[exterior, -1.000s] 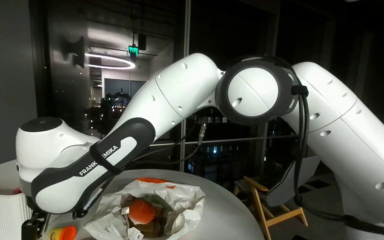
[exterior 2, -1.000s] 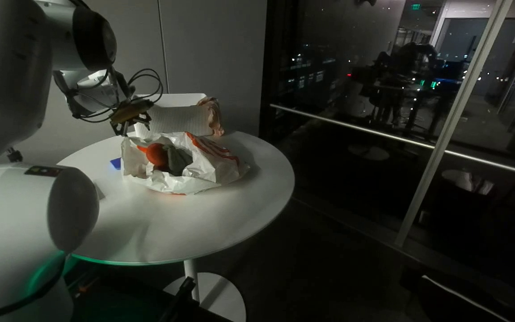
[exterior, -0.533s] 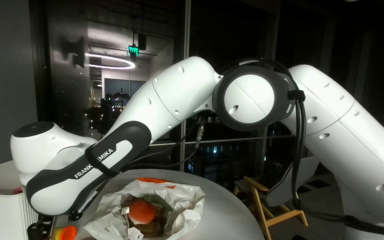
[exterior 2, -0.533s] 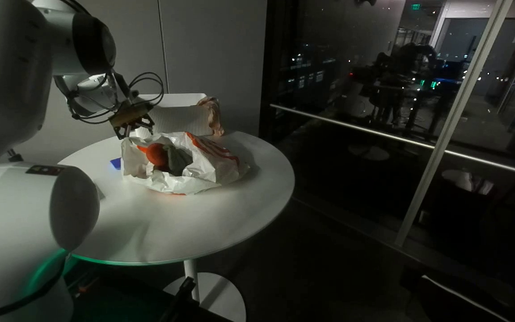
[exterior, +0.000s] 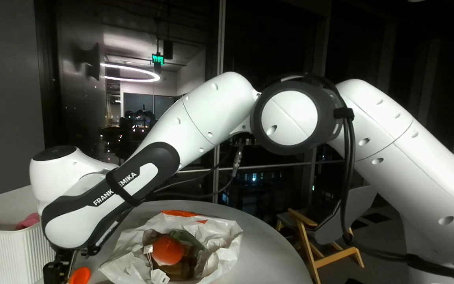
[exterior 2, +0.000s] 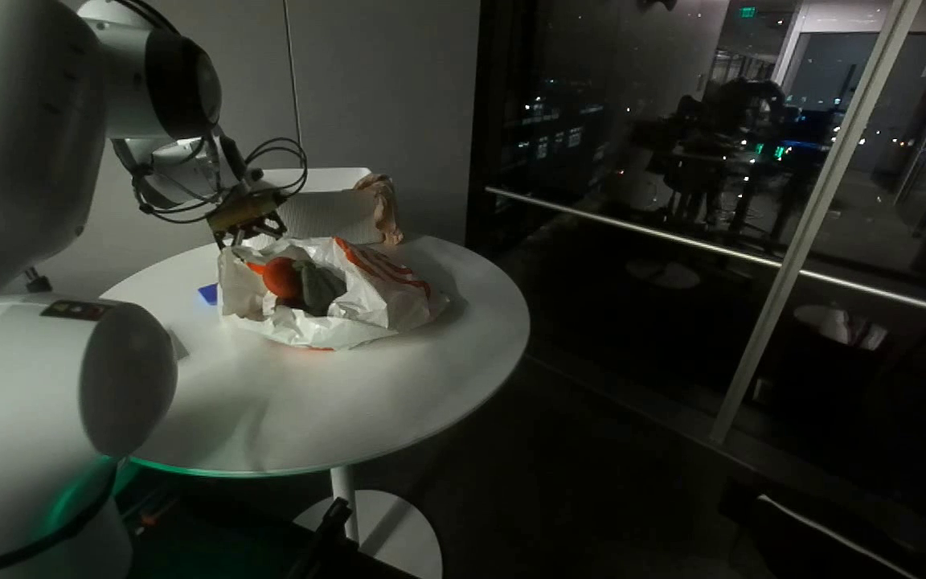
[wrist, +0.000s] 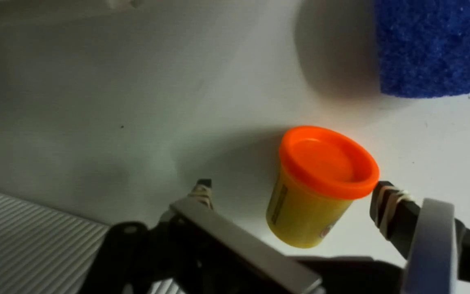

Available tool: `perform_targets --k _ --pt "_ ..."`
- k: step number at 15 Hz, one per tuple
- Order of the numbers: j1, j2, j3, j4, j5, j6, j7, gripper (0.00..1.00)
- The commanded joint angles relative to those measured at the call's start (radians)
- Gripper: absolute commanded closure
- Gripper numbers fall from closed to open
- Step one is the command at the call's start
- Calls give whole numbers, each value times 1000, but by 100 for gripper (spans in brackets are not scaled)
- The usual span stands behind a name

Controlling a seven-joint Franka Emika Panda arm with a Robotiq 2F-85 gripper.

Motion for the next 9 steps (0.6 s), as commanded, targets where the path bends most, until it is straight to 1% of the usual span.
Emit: perform_targets --k 1,2,3,4,6,7,9 --pt "-40 14 41 15 36 17 -63 24" --pt "-45 14 47 12 37 23 -73 27" --pt "-51 14 55 9 38 28 -87 34" --pt "-54 14 57 9 38 27 -89 44" --pt "-63 12 66 7 43 26 -95 56" --pt "-65 9 68 5 44 24 -94 66" --pt "-67 -8 73 -6 46 20 -90 80"
